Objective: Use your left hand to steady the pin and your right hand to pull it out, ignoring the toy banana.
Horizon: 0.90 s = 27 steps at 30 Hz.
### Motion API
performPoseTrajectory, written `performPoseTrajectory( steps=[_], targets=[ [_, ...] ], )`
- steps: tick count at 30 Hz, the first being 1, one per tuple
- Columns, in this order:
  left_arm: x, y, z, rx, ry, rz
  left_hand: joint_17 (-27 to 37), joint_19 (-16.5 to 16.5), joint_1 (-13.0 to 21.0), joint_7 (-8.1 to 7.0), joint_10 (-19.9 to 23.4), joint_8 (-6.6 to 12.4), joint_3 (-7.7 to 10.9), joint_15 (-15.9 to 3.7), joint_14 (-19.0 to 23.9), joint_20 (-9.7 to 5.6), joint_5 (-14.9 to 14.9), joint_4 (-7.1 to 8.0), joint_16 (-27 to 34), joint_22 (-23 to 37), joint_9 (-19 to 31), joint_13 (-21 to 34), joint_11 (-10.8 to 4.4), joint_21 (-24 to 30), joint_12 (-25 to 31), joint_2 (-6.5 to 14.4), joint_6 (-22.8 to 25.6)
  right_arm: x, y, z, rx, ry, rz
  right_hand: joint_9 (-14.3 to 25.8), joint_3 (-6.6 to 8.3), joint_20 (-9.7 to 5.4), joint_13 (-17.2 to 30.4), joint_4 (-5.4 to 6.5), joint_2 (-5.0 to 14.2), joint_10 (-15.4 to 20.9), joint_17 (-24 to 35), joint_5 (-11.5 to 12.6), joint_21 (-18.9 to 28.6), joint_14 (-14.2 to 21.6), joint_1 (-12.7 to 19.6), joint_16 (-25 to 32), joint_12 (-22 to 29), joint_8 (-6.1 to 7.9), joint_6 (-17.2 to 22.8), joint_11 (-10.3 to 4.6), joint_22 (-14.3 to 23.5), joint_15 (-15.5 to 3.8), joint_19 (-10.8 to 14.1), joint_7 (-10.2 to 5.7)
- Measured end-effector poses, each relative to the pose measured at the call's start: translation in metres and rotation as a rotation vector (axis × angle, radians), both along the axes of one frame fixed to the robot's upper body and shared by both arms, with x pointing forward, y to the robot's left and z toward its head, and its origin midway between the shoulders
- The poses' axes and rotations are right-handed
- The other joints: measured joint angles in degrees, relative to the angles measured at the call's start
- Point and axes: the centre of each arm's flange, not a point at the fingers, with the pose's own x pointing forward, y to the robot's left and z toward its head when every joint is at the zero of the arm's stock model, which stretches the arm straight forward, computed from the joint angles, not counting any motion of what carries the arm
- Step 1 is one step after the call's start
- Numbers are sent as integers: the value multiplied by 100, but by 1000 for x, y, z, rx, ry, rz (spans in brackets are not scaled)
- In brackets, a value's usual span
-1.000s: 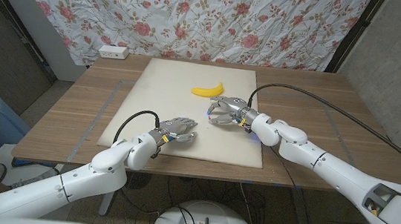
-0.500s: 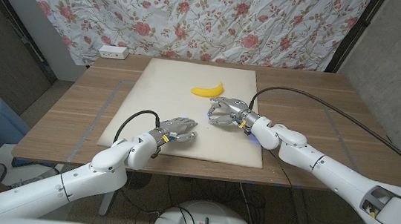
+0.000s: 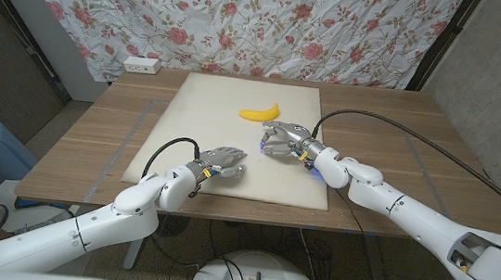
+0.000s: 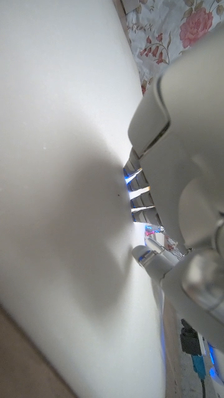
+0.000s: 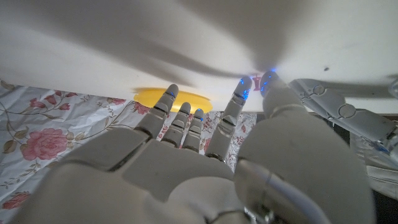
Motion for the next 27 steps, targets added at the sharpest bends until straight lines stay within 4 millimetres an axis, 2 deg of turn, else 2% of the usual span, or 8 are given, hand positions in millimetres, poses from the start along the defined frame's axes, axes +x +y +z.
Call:
performPoseTrajectory(
  steps=[4, 6, 16, 22, 27],
  targets=[
    [0, 0, 0, 1, 1, 0, -2, 0, 9, 0, 0, 0, 23, 0, 0, 0, 0, -23, 0, -1, 0, 0, 0, -1, -3, 2, 0, 0, 1, 0, 6, -5, 5, 1, 0, -20, 0, 0, 29, 21, 5, 0, 0, 0, 31, 7, 0, 61, 96, -21, 0, 0, 20, -12],
    [0, 0, 0, 1, 1, -1, -2, 0, 9, 0, 0, -1, 23, 0, 0, 0, -23, -23, 0, 0, 0, 1, 0, -2, -4, 2, 0, 1, 1, 0, 8, -5, 7, 1, 0, -21, 0, 0, -58, 31, 5, 0, 0, 0, 120, 7, 0, 83, 123, -31, 0, 0, 21, 0],
    [-1, 0, -1, 1, 4, -1, 1, -1, 32, 0, -2, -5, 46, -1, -1, 0, -24, -47, -11, 4, 0, 3, 0, -8, 2, 25, 0, 2, 2, -2, 18, -2, 7, 25, -16, -62, 1, -17, 39, 92, 4, 0, 0, 20, 216, 7, 0, 127, 290, -93, 0, 21, 62, -22],
    [0, 0, -2, 1, 6, -4, 1, -1, 32, 1, -2, -9, 46, -1, -1, 0, -23, -47, -16, 4, 0, 3, 0, -22, 2, 25, 0, 3, 3, -3, 26, -3, 9, 24, -16, -103, 1, -17, 70, 153, 4, 0, 0, 52, 247, 35, 0, 207, 400, -154, 0, -10, 103, -11],
    [0, 0, -2, 1, 7, -5, 1, 1, 42, 1, -3, -16, 70, -1, -1, 2, -46, -70, -17, 4, -1, 3, 0, -23, 2, 14, -1, 3, 3, -3, 33, -3, 11, 22, -16, -103, 1, -17, 115, 206, 4, 0, 0, 83, 292, 52, 0, 215, 473, -145, 0, 21, 102, -23]
  ],
)
